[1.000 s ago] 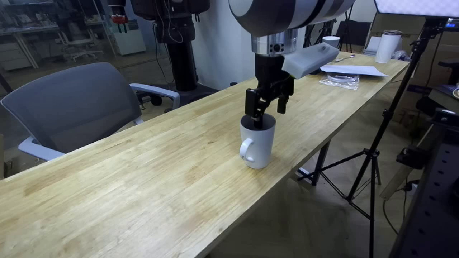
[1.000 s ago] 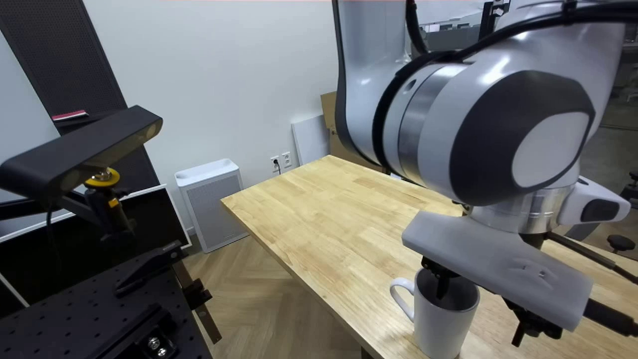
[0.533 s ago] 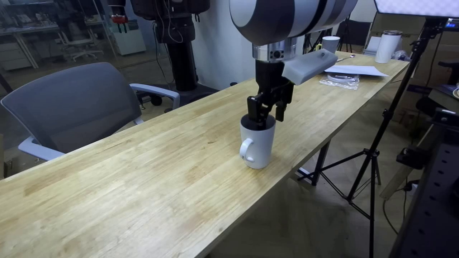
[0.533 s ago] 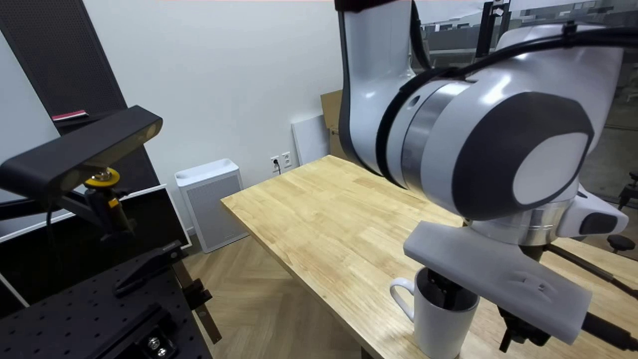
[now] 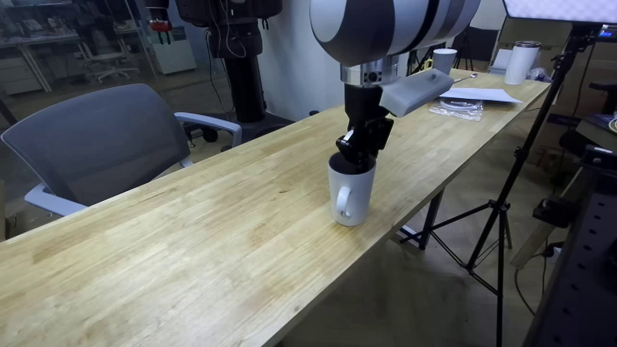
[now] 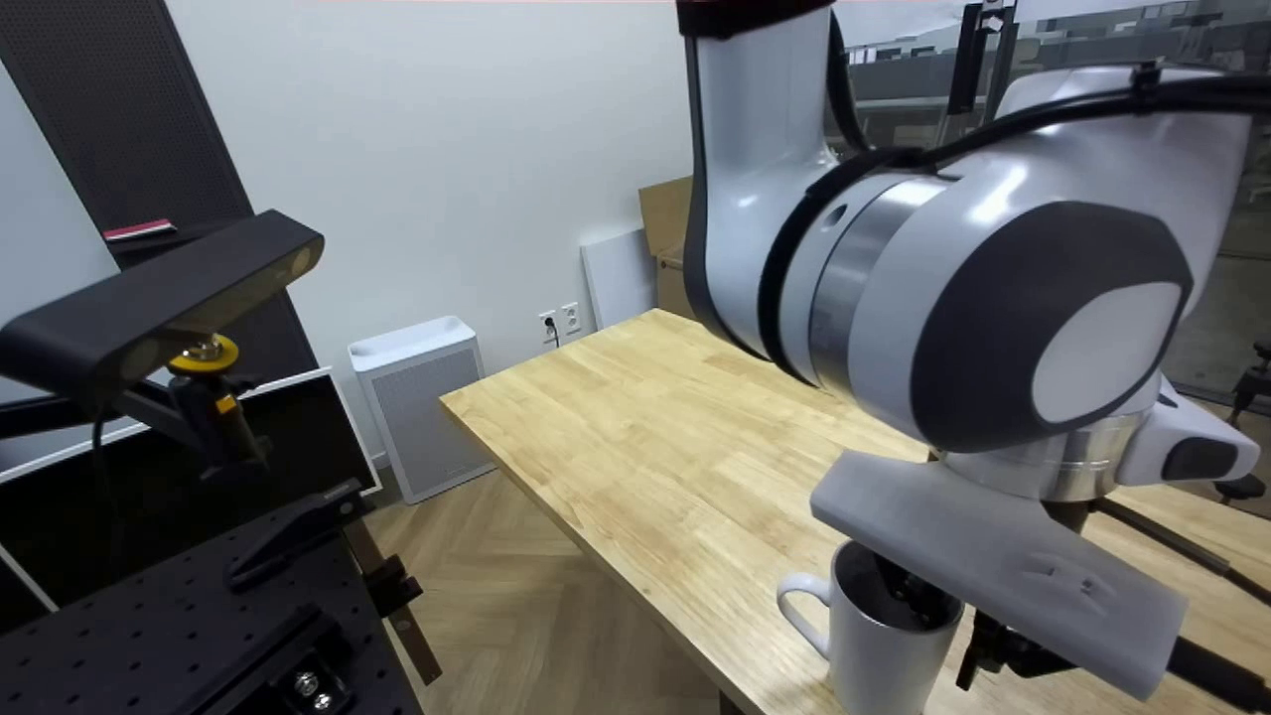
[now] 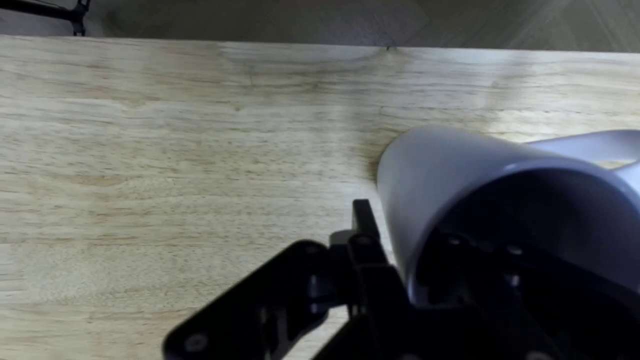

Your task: Move the mug forward

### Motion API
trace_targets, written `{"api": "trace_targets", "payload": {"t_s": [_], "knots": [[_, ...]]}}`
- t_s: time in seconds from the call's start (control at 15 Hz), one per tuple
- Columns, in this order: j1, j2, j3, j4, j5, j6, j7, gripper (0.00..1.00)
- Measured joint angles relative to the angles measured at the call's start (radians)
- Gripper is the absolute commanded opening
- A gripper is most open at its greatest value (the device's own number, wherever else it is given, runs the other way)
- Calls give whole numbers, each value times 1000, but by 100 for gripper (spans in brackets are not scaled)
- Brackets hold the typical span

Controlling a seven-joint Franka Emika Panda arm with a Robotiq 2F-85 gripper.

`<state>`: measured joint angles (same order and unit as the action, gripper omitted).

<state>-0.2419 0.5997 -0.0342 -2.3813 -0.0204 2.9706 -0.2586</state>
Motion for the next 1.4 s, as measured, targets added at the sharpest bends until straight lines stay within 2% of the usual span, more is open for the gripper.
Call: {"api": "trace_targets", "payload": {"t_s": [0.87, 1.4], "knots": [[0, 1, -6, 20, 0, -23, 1, 2], [31, -20, -21, 63, 0, -58, 4, 2]]}}
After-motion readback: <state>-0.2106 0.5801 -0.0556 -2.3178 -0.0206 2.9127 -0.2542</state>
